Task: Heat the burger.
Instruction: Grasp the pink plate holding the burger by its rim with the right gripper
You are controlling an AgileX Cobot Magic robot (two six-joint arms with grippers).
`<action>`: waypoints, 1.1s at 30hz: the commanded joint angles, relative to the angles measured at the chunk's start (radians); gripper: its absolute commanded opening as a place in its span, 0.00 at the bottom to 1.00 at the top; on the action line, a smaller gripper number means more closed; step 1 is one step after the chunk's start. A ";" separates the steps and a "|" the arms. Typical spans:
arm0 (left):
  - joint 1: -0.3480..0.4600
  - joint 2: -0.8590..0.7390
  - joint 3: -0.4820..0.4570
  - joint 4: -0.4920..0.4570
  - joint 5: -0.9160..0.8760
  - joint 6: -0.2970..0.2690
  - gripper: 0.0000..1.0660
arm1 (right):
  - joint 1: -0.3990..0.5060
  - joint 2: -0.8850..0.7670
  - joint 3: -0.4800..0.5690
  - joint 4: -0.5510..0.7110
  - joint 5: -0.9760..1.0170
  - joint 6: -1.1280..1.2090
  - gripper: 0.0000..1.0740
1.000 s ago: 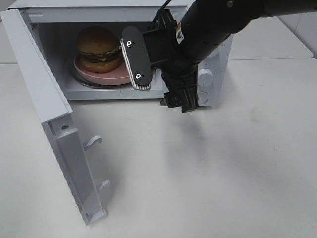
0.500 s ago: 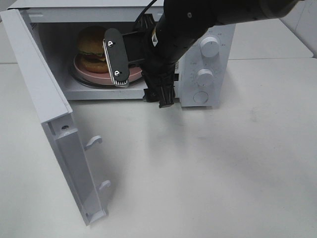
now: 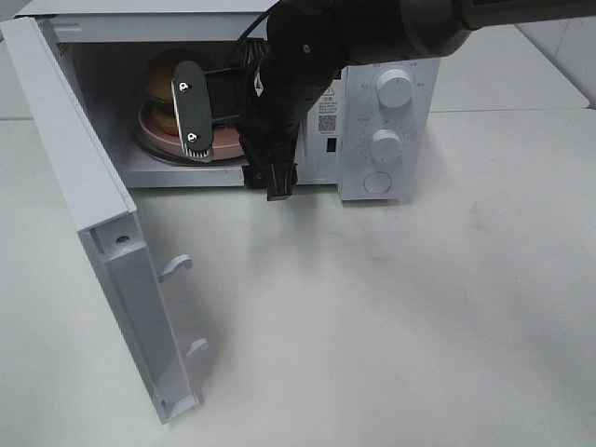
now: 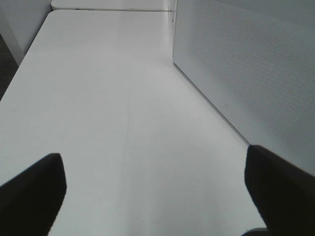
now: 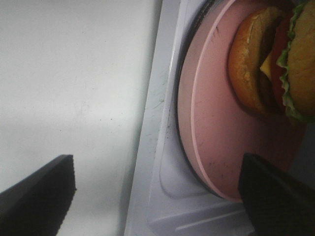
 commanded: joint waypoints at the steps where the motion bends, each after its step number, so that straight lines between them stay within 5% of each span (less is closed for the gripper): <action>1: -0.001 -0.018 0.002 0.003 -0.014 -0.003 0.87 | 0.003 0.023 -0.027 -0.002 -0.006 0.015 0.80; 33: -0.001 -0.018 0.002 0.003 -0.014 -0.003 0.87 | -0.035 0.287 -0.363 -0.007 0.108 0.043 0.77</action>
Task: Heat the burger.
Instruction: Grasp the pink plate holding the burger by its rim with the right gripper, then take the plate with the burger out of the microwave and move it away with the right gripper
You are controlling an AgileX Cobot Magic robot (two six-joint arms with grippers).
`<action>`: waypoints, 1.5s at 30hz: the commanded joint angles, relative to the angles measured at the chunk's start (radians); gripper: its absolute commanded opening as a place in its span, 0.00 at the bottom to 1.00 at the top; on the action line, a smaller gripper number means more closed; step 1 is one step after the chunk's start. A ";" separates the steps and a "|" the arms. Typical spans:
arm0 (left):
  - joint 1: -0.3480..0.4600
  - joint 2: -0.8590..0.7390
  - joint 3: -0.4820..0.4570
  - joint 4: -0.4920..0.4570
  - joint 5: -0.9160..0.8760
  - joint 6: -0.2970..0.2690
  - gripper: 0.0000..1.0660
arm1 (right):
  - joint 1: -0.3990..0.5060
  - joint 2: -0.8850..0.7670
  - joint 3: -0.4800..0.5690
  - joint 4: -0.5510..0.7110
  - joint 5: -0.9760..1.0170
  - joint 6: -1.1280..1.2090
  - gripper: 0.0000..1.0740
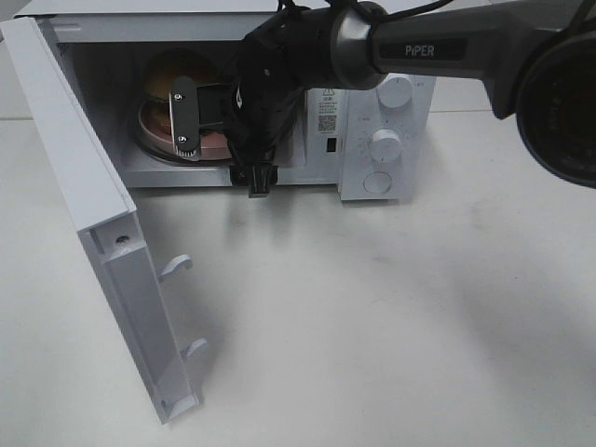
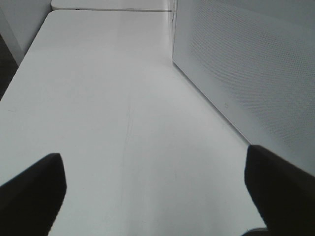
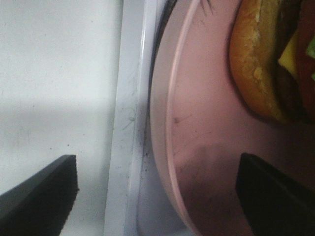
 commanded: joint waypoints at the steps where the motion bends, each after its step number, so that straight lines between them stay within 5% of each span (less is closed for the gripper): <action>1: -0.001 -0.018 0.002 0.003 -0.014 -0.003 0.87 | -0.001 0.037 -0.059 -0.010 0.028 0.011 0.77; 9: -0.001 -0.018 0.002 0.003 -0.014 -0.003 0.87 | -0.009 0.060 -0.093 -0.039 0.047 0.006 0.68; 23: -0.001 -0.018 0.002 0.003 -0.014 -0.003 0.87 | 0.006 0.072 -0.093 -0.029 0.025 0.005 0.71; 28: -0.001 -0.018 0.002 0.003 -0.014 -0.003 0.87 | 0.003 0.083 -0.093 -0.029 0.018 0.005 0.55; 29: -0.001 -0.018 0.002 0.003 -0.014 -0.003 0.87 | 0.003 0.083 -0.093 -0.032 0.012 0.005 0.41; 30: -0.001 -0.018 0.002 0.003 -0.014 -0.003 0.87 | 0.003 0.083 -0.093 -0.032 0.012 0.005 0.41; 32: -0.001 -0.018 0.002 0.003 -0.014 -0.003 0.87 | 0.003 0.083 -0.093 -0.032 0.002 0.005 0.11; 35: -0.001 -0.018 0.002 0.003 -0.014 -0.003 0.87 | 0.003 0.083 -0.093 -0.028 0.004 0.005 0.00; 45: -0.001 -0.018 0.002 0.003 -0.014 -0.003 0.87 | 0.003 0.080 -0.093 -0.027 0.009 0.002 0.00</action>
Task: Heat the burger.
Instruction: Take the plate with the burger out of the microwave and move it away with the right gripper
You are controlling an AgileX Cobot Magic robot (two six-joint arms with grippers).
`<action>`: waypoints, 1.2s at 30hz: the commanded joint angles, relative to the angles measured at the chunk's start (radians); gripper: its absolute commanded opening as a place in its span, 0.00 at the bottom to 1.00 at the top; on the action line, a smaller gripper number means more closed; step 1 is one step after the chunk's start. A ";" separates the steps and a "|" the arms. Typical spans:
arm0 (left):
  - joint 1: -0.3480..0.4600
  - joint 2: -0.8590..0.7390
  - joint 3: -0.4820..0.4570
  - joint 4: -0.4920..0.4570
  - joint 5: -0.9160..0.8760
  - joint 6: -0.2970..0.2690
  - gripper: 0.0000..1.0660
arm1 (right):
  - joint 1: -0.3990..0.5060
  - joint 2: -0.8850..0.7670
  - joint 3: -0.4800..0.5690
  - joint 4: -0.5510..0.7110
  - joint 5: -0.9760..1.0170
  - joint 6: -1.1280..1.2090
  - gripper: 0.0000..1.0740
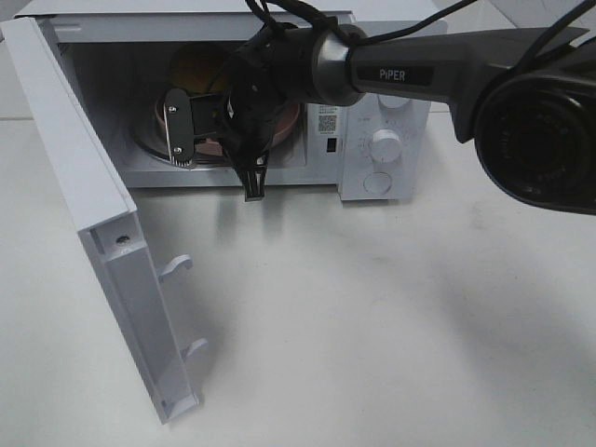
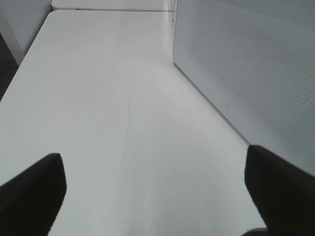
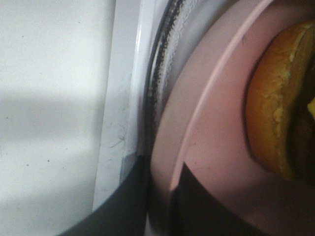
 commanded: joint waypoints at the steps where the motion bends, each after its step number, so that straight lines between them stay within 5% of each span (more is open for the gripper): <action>1: -0.001 -0.018 0.002 0.003 -0.014 -0.003 0.87 | -0.002 0.000 -0.004 0.010 0.002 0.010 0.00; 12: -0.001 -0.018 0.002 0.003 -0.014 -0.003 0.87 | 0.020 -0.055 0.053 0.039 0.013 -0.080 0.00; 36: -0.001 -0.018 0.002 0.003 -0.014 -0.003 0.87 | 0.042 -0.338 0.492 0.036 -0.271 -0.159 0.00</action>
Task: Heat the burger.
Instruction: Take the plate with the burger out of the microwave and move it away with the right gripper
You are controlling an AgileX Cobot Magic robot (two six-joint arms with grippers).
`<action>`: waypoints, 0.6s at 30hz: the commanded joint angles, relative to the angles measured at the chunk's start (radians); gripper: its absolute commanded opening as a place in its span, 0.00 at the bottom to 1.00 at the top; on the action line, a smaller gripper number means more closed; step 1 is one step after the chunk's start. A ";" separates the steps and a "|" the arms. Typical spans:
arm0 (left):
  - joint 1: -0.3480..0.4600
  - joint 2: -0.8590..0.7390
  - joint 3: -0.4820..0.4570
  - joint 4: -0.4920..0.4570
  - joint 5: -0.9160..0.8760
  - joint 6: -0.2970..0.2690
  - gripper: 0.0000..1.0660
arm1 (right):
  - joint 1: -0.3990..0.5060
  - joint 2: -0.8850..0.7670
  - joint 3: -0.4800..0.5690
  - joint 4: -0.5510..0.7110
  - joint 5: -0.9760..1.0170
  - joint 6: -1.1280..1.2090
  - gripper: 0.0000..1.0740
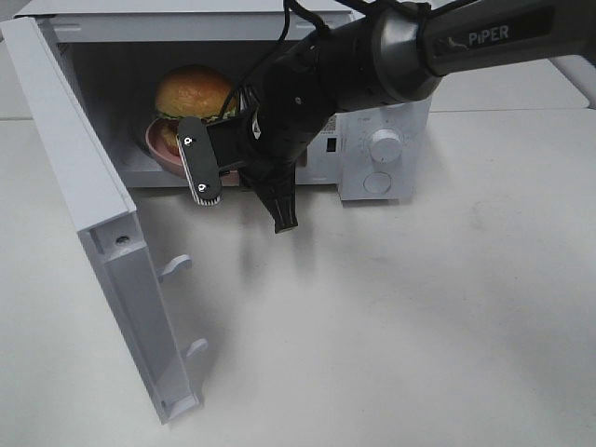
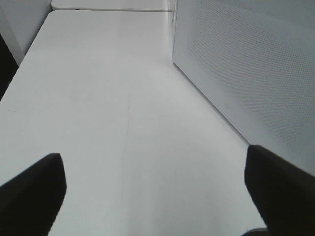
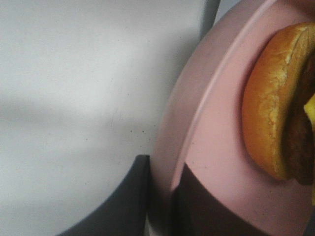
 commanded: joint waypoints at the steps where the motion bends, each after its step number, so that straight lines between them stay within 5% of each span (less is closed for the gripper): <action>1: -0.001 -0.018 0.002 0.003 -0.014 -0.003 0.87 | 0.012 -0.054 0.026 -0.010 -0.091 -0.012 0.00; 18: -0.001 -0.018 0.002 0.003 -0.014 -0.003 0.87 | 0.015 -0.183 0.212 -0.045 -0.197 -0.021 0.00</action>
